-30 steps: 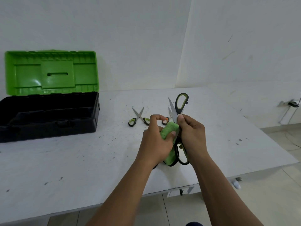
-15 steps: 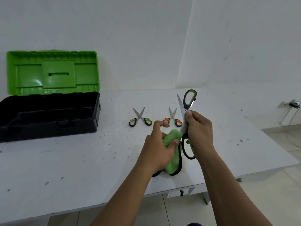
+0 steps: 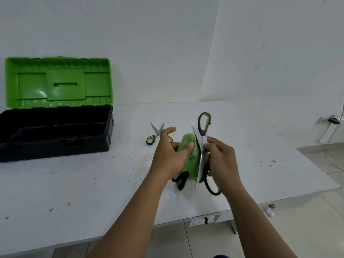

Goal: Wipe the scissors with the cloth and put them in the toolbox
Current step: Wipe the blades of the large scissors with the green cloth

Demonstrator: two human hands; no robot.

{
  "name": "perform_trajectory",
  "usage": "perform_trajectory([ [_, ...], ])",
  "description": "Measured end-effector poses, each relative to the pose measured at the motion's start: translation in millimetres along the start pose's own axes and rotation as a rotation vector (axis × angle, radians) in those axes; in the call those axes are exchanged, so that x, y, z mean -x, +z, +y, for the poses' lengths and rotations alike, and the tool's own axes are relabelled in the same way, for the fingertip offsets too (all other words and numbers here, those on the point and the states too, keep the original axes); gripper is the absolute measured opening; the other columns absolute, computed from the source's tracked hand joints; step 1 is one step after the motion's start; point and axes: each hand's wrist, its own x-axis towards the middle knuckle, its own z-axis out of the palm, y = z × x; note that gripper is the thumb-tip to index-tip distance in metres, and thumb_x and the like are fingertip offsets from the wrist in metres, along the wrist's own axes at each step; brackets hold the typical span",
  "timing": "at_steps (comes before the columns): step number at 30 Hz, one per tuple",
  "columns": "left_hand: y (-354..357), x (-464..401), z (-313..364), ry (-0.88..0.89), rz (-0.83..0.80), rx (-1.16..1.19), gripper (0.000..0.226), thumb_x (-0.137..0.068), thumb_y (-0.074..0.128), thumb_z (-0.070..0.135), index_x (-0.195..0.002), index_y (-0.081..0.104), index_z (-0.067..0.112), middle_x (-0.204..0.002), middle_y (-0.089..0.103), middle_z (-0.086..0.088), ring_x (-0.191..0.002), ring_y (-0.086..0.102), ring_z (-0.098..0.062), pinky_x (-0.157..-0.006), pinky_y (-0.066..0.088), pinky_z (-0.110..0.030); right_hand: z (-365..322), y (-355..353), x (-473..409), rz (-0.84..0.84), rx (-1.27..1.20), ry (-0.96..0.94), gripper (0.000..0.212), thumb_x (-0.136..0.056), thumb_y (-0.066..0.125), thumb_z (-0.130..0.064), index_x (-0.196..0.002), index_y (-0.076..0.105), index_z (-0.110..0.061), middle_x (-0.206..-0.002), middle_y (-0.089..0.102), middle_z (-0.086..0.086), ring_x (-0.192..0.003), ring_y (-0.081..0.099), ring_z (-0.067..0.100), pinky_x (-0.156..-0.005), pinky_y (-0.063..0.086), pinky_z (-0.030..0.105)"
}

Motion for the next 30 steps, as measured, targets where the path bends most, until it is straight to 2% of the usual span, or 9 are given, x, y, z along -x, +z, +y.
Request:
perform_trajectory([
  [4, 7.9, 5.5, -9.1, -0.049, 0.003, 0.112, 0.063, -0.091, 0.081, 0.039, -0.142, 0.044, 0.045, -0.107, 0.078, 0.008, -0.103, 0.074, -0.009, -0.096, 0.058, -0.034, -1.1, 1.3, 5.7, -0.016, 0.028, -0.038, 0.03, -0.102, 0.053, -0.008, -0.11, 0.073, -0.029, -0.067, 0.065, -0.007, -0.055, 0.056, 0.014, -0.052, 0.049, 0.025],
  [9, 9.0, 3.7, -9.9, -0.048, 0.016, 0.146, 0.072, -0.086, 0.086, 0.036, -0.141, 0.042, 0.049, -0.104, 0.081, 0.006, -0.102, 0.076, -0.012, -0.103, 0.058, -0.044, 3.8, 3.1, 8.9, -0.036, 0.025, -0.058, 0.032, -0.108, 0.056, -0.021, -0.135, 0.069, -0.031, -0.098, 0.073, 0.007, -0.089, 0.074, 0.027, -0.084, 0.063, 0.039],
  [12, 11.2, 1.1, -4.6, -0.054, 0.039, 0.147, 0.077, -0.084, 0.088, 0.034, -0.144, 0.04, 0.047, -0.103, 0.078, 0.004, -0.102, 0.075, -0.012, -0.102, 0.057, -0.04, 6.6, 6.3, 10.8, -0.044, -0.024, -0.004, 0.034, -0.109, 0.055, -0.018, -0.14, 0.067, -0.025, -0.122, 0.075, 0.0, -0.11, 0.074, 0.016, -0.099, 0.06, 0.04],
  [14, 14.5, 1.5, 0.5, -0.043, 0.095, 0.154, 0.073, -0.085, 0.087, 0.029, -0.14, 0.041, 0.043, -0.09, 0.073, 0.007, -0.092, 0.071, -0.007, -0.09, 0.056, -0.029, 7.7, 8.0, 10.6, -0.054, -0.03, 0.01, 0.035, -0.109, 0.053, -0.019, -0.142, 0.065, -0.023, -0.131, 0.073, -0.004, -0.115, 0.072, 0.011, -0.101, 0.059, 0.04],
  [16, 17.9, 0.9, 4.4, -0.036, 0.159, 0.188, 0.067, -0.088, 0.085, 0.024, -0.135, 0.04, 0.04, -0.085, 0.066, 0.007, -0.082, 0.068, -0.006, -0.074, 0.051, -0.022, 7.1, 11.0, 11.6, -0.059, 0.017, -0.009, 0.035, -0.11, 0.052, -0.02, -0.142, 0.065, -0.022, -0.12, 0.077, -0.013, -0.104, 0.074, 0.004, -0.096, 0.061, 0.035],
  [20, 12.7, -7.4, 8.4, -0.053, 0.25, 0.268, 0.06, -0.091, 0.081, 0.026, -0.133, 0.04, 0.038, -0.093, 0.064, 0.001, -0.081, 0.065, -0.009, -0.066, 0.048, -0.02, 8.6, 16.8, 16.9, -0.073, 0.081, -0.055, 0.037, -0.11, 0.05, -0.016, -0.144, 0.063, -0.02, -0.1, 0.073, -0.035, -0.094, 0.07, -0.009, -0.089, 0.059, 0.02],
  [22, 10.7, -6.9, 7.6, -0.068, 0.202, 0.235, 0.059, -0.092, 0.081, 0.031, -0.135, 0.041, 0.038, -0.103, 0.068, -0.002, -0.09, 0.069, -0.012, -0.073, 0.052, -0.023, 8.9, 16.7, 13.4, -0.052, 0.091, -0.036, 0.036, -0.11, 0.05, -0.015, -0.142, 0.065, -0.02, -0.103, 0.075, -0.029, -0.098, 0.071, -0.007, -0.09, 0.06, 0.023],
  [25, 11.1, -1.2, 2.6, -0.072, 0.141, 0.166, 0.06, -0.093, 0.079, 0.033, -0.139, 0.041, 0.038, -0.1, 0.066, 0.004, -0.09, 0.068, -0.008, -0.073, 0.051, -0.023, 6.3, 17.2, 8.5, -0.06, 0.103, -0.024, 0.034, -0.111, 0.05, -0.02, -0.139, 0.067, -0.022, -0.117, 0.078, -0.007, -0.11, 0.073, 0.013, -0.098, 0.06, 0.045],
  [30, 2.9, -9.7, 10.6, -0.06, 0.233, 0.21, 0.066, -0.091, 0.082, 0.024, -0.139, 0.038, 0.037, -0.093, 0.061, 0.001, -0.078, 0.062, -0.006, -0.066, 0.047, -0.021, 2.3, 17.5, 15.2, -0.123, 0.129, -0.078, 0.041, -0.11, 0.05, -0.014, -0.15, 0.055, -0.018, -0.139, 0.06, -0.018, -0.135, 0.056, 0.004, -0.111, 0.045, 0.018],
])
